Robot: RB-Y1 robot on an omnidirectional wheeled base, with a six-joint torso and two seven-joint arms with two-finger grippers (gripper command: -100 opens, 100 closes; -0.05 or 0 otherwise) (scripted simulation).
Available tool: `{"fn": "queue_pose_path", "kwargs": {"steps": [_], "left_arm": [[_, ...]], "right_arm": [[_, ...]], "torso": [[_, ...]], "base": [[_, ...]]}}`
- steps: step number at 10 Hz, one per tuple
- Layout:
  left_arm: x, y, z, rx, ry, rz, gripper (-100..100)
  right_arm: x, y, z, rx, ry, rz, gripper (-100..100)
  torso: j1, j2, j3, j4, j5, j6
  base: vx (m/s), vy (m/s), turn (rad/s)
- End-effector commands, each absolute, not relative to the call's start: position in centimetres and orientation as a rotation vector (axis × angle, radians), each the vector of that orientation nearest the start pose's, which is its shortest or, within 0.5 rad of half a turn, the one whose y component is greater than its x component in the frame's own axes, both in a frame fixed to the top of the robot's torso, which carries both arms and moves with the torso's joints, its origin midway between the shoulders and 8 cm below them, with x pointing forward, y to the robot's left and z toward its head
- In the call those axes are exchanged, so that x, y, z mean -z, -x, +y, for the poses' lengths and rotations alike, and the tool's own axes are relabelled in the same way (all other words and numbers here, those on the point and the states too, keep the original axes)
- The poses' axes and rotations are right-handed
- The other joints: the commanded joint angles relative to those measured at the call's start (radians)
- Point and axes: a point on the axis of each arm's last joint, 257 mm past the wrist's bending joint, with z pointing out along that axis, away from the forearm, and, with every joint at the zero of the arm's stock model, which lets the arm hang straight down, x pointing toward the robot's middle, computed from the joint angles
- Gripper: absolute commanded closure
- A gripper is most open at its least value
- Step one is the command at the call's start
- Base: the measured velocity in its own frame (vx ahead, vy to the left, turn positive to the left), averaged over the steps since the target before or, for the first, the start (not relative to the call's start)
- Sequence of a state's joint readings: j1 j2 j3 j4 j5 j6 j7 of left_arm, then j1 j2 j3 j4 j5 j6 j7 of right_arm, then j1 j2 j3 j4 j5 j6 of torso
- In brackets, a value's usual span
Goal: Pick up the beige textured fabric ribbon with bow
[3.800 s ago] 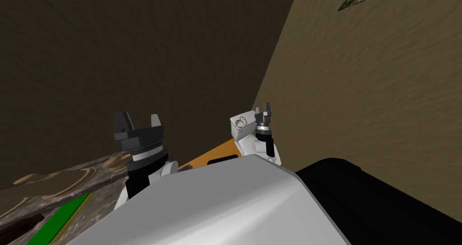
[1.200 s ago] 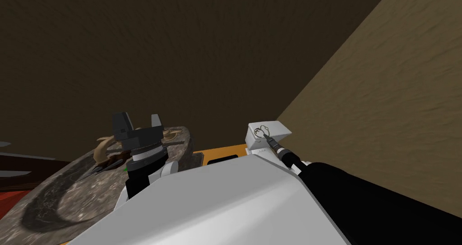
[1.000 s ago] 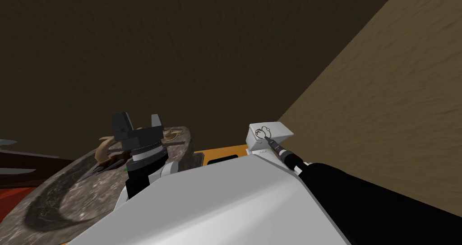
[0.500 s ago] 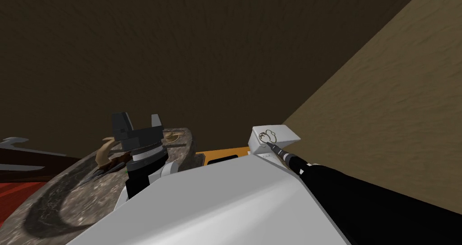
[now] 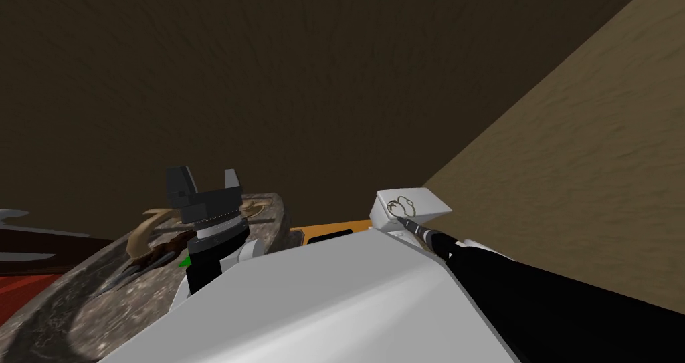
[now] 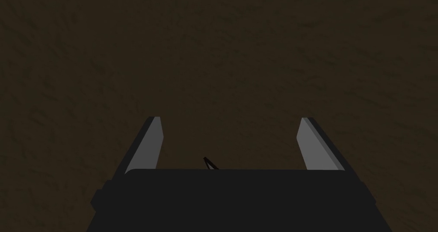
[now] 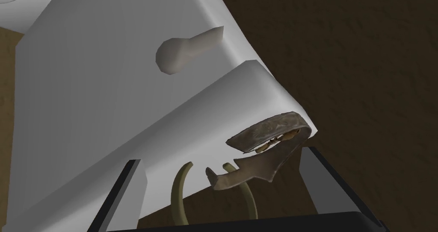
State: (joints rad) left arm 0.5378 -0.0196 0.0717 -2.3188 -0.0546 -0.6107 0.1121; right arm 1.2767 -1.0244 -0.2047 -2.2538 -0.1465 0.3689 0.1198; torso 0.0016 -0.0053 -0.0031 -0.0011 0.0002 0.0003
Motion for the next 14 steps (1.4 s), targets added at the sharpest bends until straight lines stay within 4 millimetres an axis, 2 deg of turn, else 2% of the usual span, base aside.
{"fn": "queue_pose_path", "kwargs": {"steps": [1, 8, 11, 12, 13, 14], "left_arm": [[-5.0, -31.0, 29.2, 1.314, 0.566, 0.531, 0], [-5.0, -31.0, 29.2, 1.314, 0.566, 0.531, 0], [-5.0, -31.0, 29.2, 1.314, 0.566, 0.531, 0], [-5.0, -31.0, 29.2, 1.314, 0.566, 0.531, 0], [-5.0, -31.0, 29.2, 1.314, 0.566, 0.531, 0], [-5.0, -31.1, 29.2, 1.314, 0.566, 0.53, 0]], "right_arm": [[32.1, -14.2, -47.4, -0.009, -0.861, 2.36, -100], [32.6, -12.1, -46.9, 0.111, -0.705, 2.543, -100], [32.6, -12.0, -46.8, 0.121, -0.681, 2.559, -100], [32.6, -12.0, -46.8, 0.124, -0.679, 2.56, 0], [33.2, -11.7, -47.4, 0.127, -0.694, 2.555, -100], [33.6, -11.5, -47.8, 0.13, -0.703, 2.551, -100]], "torso": [[0.0, 0.0, 0.0, 0.0, 0.0, 0.0], [0.0, -0.002, -0.001, 0.0, 0.0, 0.0], [-0.001, -0.003, -0.002, -0.001, 0.0, 0.0], [-0.001, 0.0, 0.0, 0.0, 0.0, 0.0], [-0.001, 0.003, 0.002, 0.001, 0.0, 0.0], [-0.001, 0.005, 0.003, 0.001, 0.0, 0.0]], "base": [[0.113, 0.036, -0.019], [0.116, 0.011, -0.015], [0.101, 0.002, 0.018], [0.011, 0.0, 0.0], [0.011, 0.009, 0.084], [0.011, 0.016, 0.109]]}}
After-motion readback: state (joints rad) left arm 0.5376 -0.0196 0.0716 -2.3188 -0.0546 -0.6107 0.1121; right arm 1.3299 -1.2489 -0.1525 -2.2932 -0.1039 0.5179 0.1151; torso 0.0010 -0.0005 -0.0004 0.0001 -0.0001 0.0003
